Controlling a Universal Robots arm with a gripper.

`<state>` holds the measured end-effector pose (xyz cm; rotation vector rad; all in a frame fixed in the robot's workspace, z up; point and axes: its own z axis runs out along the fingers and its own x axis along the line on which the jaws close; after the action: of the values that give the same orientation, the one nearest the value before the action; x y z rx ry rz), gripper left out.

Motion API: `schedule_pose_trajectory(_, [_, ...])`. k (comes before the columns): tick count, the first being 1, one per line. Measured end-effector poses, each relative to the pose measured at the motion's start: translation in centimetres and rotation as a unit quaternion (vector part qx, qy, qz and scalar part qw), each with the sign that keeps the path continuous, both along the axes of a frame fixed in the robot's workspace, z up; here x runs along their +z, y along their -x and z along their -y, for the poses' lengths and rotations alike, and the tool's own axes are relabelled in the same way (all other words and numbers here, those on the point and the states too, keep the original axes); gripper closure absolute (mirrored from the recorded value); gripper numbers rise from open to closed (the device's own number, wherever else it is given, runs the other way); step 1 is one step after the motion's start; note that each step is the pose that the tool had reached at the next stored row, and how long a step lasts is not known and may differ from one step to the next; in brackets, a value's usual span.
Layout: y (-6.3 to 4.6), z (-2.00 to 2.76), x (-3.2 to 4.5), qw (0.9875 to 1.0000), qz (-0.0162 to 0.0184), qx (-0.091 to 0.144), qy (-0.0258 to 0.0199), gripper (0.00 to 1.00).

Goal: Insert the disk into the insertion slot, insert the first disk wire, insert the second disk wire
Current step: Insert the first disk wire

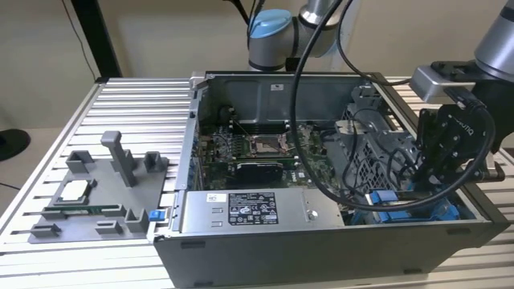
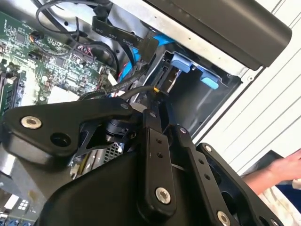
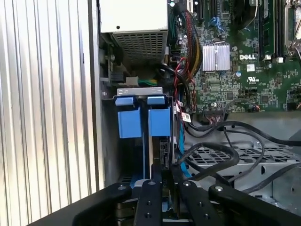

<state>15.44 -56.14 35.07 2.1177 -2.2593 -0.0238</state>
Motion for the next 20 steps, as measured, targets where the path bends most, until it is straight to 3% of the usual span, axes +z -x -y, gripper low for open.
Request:
schedule_pose_trajectory(8, [-0.49,-0.07,-0.33,0.9999,0.0,0.015,-0.0043,1.0])
schedule_pose_trajectory(11, [-0.72,-0.11,-0.43,0.9999,-0.0001,0.017,-0.0043,1.0])
schedule_pose_trajectory(16, [-0.85,-0.69,-0.85,0.9998,-0.0001,0.02,-0.0026,1.0])
schedule_pose_trajectory(20, [-0.87,-0.64,-0.9,0.9998,-0.0023,0.022,-0.0021,1.0])
